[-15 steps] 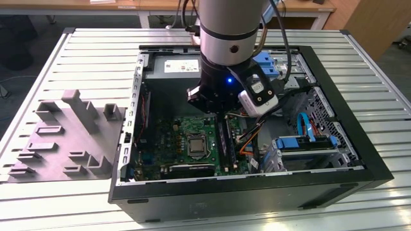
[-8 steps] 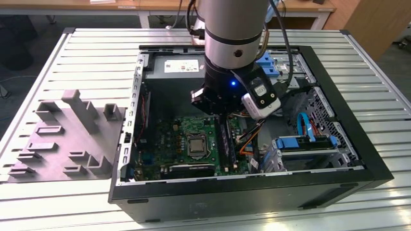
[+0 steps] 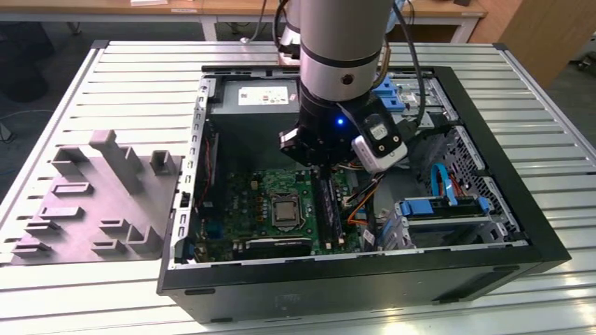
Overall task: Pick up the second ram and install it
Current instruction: 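Insert the second ram into the second slot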
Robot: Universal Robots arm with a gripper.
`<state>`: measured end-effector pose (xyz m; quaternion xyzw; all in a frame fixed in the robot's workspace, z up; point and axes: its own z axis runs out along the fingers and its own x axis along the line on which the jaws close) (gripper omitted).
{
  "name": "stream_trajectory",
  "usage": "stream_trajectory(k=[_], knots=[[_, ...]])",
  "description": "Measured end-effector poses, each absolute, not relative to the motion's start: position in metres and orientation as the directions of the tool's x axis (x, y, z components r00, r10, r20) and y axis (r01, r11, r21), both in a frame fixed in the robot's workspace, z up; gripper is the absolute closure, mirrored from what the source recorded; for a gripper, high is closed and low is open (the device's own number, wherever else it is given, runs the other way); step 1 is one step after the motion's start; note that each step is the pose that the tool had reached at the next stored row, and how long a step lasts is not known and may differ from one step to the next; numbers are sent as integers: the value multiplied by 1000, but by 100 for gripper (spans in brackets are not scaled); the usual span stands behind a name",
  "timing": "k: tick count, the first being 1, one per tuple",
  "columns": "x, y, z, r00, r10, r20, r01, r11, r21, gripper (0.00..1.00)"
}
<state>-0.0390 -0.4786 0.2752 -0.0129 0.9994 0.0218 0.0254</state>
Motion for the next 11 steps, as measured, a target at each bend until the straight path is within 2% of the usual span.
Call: stream_trajectory(k=[11], knots=[[-34,-477,265,-999,-9,-51,-12,999,42,88]])
